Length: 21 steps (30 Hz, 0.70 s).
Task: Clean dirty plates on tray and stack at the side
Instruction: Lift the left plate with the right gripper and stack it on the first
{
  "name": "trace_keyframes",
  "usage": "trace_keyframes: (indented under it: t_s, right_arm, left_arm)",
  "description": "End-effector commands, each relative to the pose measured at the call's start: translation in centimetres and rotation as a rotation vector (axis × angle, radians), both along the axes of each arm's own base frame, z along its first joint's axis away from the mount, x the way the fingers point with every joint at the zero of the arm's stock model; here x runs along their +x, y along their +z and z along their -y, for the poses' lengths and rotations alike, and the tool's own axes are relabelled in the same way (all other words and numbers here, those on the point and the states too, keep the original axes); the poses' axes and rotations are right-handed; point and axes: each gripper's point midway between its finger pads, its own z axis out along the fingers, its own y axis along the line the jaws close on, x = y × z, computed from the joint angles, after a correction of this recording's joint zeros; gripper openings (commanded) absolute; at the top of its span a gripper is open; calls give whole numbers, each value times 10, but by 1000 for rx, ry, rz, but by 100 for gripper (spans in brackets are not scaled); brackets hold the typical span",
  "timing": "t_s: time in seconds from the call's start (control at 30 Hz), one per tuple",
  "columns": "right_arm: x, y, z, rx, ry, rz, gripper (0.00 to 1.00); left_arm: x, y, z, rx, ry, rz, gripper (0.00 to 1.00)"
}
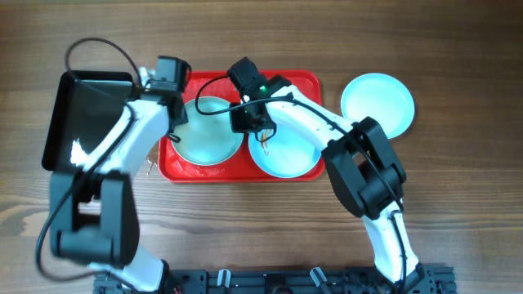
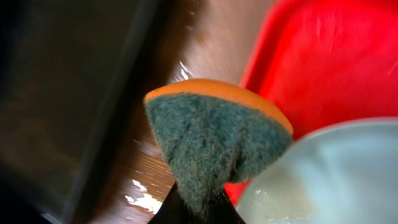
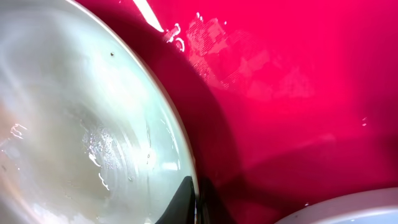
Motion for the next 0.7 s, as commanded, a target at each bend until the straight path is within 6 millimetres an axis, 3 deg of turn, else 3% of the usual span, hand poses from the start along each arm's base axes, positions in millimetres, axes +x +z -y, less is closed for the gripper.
trace_keyframes:
  t_s: [0.0, 0.07, 0.13, 0.23, 0.33, 0.4, 0.6, 0.67]
  right_arm:
    - [16, 9, 22, -93, -11, 94, 4]
    - [33, 55, 29, -128, 25, 241, 4]
    - [49, 99, 51, -218, -19, 383, 4]
    - [63, 173, 87, -399, 5, 617, 4]
    - [57, 244, 115, -593, -20, 810, 4]
    - [49, 270, 121, -686, -16, 881, 4]
    - [20, 345, 98, -1131, 76, 1097, 4]
    - [16, 361, 93, -1179, 67, 1124, 4]
  left_arm:
    - [5, 61, 0, -29, 17, 155, 4]
    - [-7, 53, 27, -187, -54, 95, 4]
    - [-16, 39, 40, -258, -80, 25, 4]
    - [-21, 30, 40, -262, -75, -15, 4]
    - [-21, 30, 39, -263, -73, -15, 4]
    - [-21, 30, 39, -263, -73, -15, 4]
    - [-21, 29, 45, -294, -85, -19, 4]
    - [-21, 29, 45, -294, -85, -20, 4]
